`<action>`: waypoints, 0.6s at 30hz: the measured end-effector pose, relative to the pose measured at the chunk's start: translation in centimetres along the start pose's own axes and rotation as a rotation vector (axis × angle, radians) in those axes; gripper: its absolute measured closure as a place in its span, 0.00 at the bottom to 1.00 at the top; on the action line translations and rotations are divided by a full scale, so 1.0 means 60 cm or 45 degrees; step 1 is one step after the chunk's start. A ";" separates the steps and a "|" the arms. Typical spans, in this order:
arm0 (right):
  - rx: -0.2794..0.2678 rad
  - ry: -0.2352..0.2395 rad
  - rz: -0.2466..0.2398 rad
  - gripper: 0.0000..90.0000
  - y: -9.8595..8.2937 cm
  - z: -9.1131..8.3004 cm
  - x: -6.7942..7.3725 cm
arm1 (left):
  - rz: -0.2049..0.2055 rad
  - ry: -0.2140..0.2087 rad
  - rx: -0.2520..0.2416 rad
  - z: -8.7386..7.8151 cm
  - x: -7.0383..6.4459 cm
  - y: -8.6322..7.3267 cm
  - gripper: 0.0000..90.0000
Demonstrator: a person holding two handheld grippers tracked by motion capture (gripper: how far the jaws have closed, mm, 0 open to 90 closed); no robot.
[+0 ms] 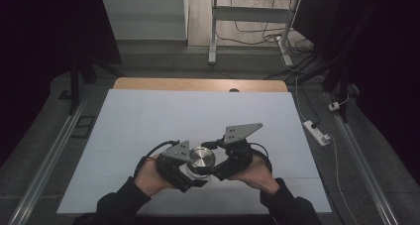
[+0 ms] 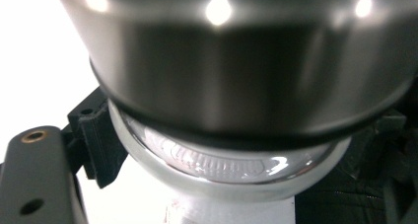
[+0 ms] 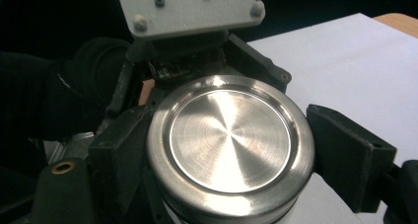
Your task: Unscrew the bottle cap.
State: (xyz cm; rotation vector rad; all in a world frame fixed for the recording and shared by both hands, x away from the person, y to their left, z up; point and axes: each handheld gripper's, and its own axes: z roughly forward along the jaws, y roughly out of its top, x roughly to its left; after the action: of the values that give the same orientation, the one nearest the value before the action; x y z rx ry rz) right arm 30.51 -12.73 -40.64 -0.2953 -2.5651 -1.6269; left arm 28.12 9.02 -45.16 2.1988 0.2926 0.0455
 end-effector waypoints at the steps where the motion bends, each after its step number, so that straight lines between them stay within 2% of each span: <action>1: -0.001 -0.005 -0.002 0.22 0.000 0.000 0.000 | -0.002 0.003 0.005 0.000 0.000 0.000 0.17; 8: -0.020 -0.039 -0.017 0.22 0.005 -0.008 0.003 | -0.030 0.029 0.011 0.000 0.005 -0.003 0.17; 18: -0.041 -0.111 -0.026 0.22 0.009 -0.021 0.000 | -0.027 0.057 0.030 -0.002 0.005 -0.005 0.17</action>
State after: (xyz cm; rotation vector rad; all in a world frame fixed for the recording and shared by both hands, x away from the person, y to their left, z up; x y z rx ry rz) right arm 30.59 -13.64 -39.60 -0.3511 -2.6152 -1.7002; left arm 28.37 9.33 -45.34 2.2196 0.3426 0.0802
